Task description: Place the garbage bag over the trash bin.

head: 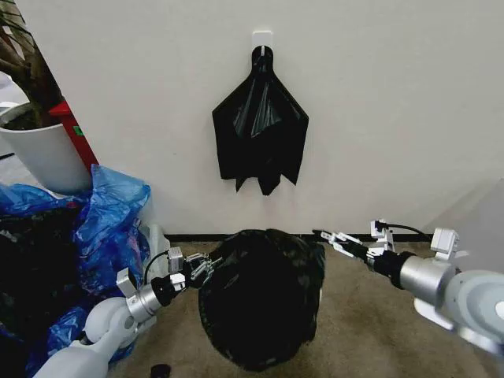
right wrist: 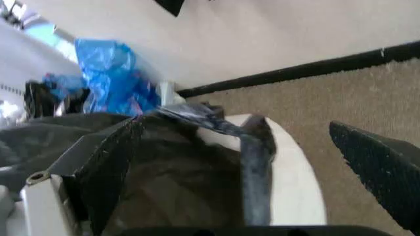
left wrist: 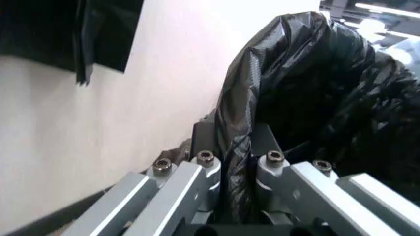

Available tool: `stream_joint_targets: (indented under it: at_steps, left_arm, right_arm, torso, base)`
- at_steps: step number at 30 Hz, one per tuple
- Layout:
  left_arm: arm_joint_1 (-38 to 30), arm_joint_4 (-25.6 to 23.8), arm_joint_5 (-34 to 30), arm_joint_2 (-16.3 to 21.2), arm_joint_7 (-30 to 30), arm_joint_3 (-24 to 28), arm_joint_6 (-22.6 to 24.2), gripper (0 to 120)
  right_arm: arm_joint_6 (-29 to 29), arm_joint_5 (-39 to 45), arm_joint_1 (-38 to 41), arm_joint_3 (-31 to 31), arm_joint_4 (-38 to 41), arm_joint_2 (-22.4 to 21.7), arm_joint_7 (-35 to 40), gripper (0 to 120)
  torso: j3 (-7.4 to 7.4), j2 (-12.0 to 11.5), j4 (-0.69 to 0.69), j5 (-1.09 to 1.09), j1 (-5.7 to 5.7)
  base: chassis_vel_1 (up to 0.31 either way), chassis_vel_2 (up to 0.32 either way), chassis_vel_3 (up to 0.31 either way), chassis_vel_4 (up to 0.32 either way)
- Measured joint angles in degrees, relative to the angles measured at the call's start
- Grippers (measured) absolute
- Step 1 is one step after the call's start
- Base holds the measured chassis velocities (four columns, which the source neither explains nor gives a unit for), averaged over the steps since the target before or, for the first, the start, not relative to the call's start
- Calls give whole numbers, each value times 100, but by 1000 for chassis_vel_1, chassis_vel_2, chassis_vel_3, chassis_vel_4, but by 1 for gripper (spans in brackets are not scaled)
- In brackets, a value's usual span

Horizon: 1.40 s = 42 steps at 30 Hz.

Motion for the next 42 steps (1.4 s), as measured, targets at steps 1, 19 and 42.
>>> stream_joint_targets:
  at_steps: [1, 19, 42]
  left_arm:
    - [0, 0, 0, 0, 0, 0, 0, 4]
    - [210, -391, -410, 104, 426, -315, 151, 4]
    - [136, -240, -1791, 175, -854, -284, 584, 4]
  right_arm:
    - [0, 0, 0, 0, 0, 0, 0, 100]
    - [32, -654, 59, -428, -817, 34, -523, 100]
    - [231, -719, -115, -179, -391, 365, -864, 100]
  torso:
    - [0, 0, 0, 0, 0]
    - [0, 0, 1, 1, 0]
    - [0, 0, 1, 1, 0]
  base:
    - [0, 0, 0, 0]
    - [0, 0, 0, 0]
    - [0, 0, 0, 0]
